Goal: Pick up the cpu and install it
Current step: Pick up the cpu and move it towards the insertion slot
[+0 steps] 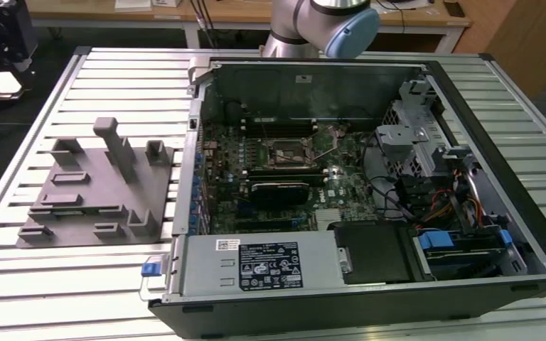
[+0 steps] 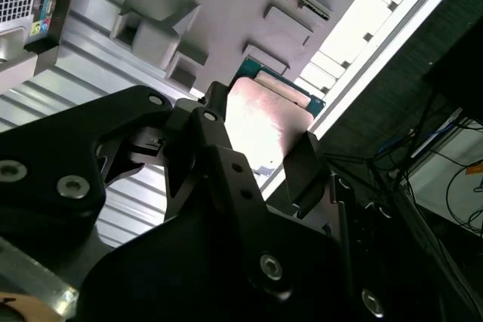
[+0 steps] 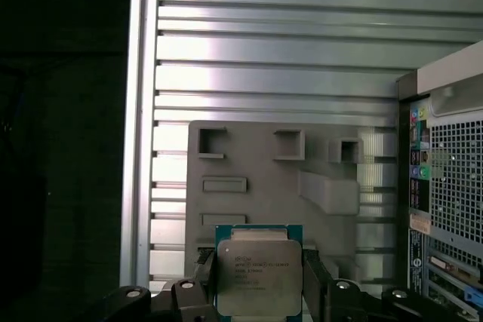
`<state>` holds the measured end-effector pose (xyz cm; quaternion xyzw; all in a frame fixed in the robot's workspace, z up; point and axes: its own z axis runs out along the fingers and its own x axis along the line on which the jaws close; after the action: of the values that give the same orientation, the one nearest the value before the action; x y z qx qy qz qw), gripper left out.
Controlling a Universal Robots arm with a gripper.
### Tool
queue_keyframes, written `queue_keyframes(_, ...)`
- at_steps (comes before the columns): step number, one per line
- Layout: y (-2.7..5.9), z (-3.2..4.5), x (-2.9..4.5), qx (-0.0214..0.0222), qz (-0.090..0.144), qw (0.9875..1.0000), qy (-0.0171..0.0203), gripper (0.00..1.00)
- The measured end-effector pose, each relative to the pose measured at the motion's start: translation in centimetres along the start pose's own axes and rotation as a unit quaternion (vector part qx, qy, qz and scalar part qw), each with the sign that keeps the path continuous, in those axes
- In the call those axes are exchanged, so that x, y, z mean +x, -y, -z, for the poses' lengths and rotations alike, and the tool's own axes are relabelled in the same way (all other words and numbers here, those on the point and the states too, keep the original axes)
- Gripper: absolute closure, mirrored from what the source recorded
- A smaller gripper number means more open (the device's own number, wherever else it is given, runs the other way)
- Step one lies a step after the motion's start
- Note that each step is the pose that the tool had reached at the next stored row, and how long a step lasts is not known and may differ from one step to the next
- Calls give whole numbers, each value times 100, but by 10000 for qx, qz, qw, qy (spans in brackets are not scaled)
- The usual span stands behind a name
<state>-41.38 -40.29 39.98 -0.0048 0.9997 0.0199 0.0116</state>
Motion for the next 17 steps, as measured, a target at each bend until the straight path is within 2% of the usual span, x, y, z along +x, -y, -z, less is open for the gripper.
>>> queue_keyframes(17,4,-10,-428,0,0,10000,0,46)
